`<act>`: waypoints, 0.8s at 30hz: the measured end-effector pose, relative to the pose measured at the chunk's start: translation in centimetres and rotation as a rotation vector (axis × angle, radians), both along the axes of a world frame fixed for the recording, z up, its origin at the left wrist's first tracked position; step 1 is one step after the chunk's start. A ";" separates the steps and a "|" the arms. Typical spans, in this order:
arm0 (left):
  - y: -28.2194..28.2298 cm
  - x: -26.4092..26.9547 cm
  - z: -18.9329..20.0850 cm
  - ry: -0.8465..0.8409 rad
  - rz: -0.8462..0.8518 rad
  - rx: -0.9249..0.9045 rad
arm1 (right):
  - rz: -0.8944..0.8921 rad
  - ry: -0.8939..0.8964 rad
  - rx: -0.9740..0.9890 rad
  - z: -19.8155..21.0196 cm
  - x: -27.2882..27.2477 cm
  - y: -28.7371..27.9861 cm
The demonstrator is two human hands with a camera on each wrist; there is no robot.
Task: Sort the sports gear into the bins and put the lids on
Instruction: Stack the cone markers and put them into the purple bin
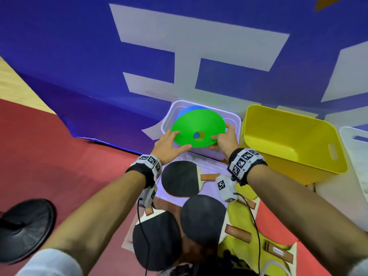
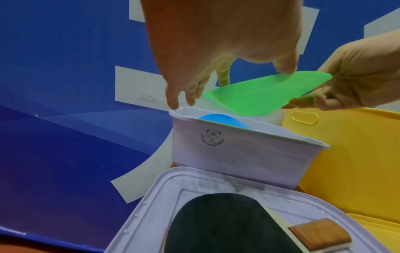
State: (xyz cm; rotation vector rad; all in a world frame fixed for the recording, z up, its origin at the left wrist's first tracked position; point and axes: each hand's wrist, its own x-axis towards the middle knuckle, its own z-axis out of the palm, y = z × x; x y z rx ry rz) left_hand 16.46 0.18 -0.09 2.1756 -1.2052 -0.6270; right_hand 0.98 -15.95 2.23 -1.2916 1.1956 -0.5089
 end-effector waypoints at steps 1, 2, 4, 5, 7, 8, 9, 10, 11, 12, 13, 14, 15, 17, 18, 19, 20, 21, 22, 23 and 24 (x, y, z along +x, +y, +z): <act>-0.3 0.3 0.0 0.006 -0.005 -0.012 | 0.007 -0.009 0.014 -0.2 0.3 -0.3; -0.6 0.7 -0.1 0.013 -0.007 -0.017 | 0.002 -0.016 0.023 -0.6 0.8 -0.6; -1.4 1.4 -0.1 0.012 -0.012 -0.022 | 0.019 -0.005 0.009 -1.0 1.6 -1.1; -1.8 1.8 -0.3 0.010 -0.016 -0.021 | 0.043 0.016 -0.012 -1.2 1.9 -1.4; -2.8 2.4 -0.7 0.002 -0.025 -0.010 | 0.109 0.103 -0.094 -1.7 2.4 -1.9; -3.4 2.7 -0.9 -0.015 -0.033 0.010 | 0.143 0.154 -0.128 -1.9 2.6 -2.1; -3.9 2.9 -1.1 -0.038 -0.042 0.035 | 0.179 0.213 -0.156 -2.2 2.9 -2.2; -4.4 2.9 -1.3 -0.062 -0.049 0.072 | 0.207 0.259 -0.179 -2.4 3.1 -2.4; -4.9 3.0 -1.5 -0.081 -0.054 0.108 | 0.231 0.304 -0.194 -2.8 3.3 -2.5; -5.3 3.0 -1.7 -0.093 -0.057 0.141 | 0.236 0.334 -0.204 -3.5 3.4 -2.9; -5.7 3.1 -2.0 -0.108 -0.057 0.169 | 0.235 0.352 -0.194 -3.8 3.3 -3.0; -6.1 3.2 -2.3 -0.130 -0.057 0.196 | 0.231 0.361 -0.183 -4.2 3.3 -3.2; -6.5 3.4 -2.6 -0.155 -0.056 0.225 | 0.232 0.368 -0.172 -4.4 3.2 -3.3; -7.1 3.5 -3.0 -0.194 -0.048 0.290 | 0.242 0.388 -0.152 -4.9 3.0 -3.6; -7.4 3.6 -3.2 -0.209 -0.046 0.317 | 0.246 0.401 -0.146 -5.2 3.0 -3.8; -7.7 3.6 -3.3 -0.221 -0.046 0.345 | 0.252 0.416 -0.142 -5.3 3.0 -4.0; -8.0 3.5 -3.4 -0.228 -0.049 0.374 | 0.256 0.426 -0.146 -5.7 3.1 -4.3; -8.2 3.4 -3.5 -0.231 -0.049 0.401 | 0.262 0.432 -0.157 -5.9 3.1 -4.4; -8.4 3.4 -3.6 -0.233 -0.045 0.425 | 0.270 0.421 -0.176 -6.1 3.2 -4.6; -8.5 3.3 -3.7 -0.235 -0.041 0.442 | 0.279 0.413 -0.194 -6.5 3.2 -4.8; -8.7 3.3 -3.7 -0.238 -0.039 0.455 | 0.292 0.408 -0.211 -6.8 3.3 -5.0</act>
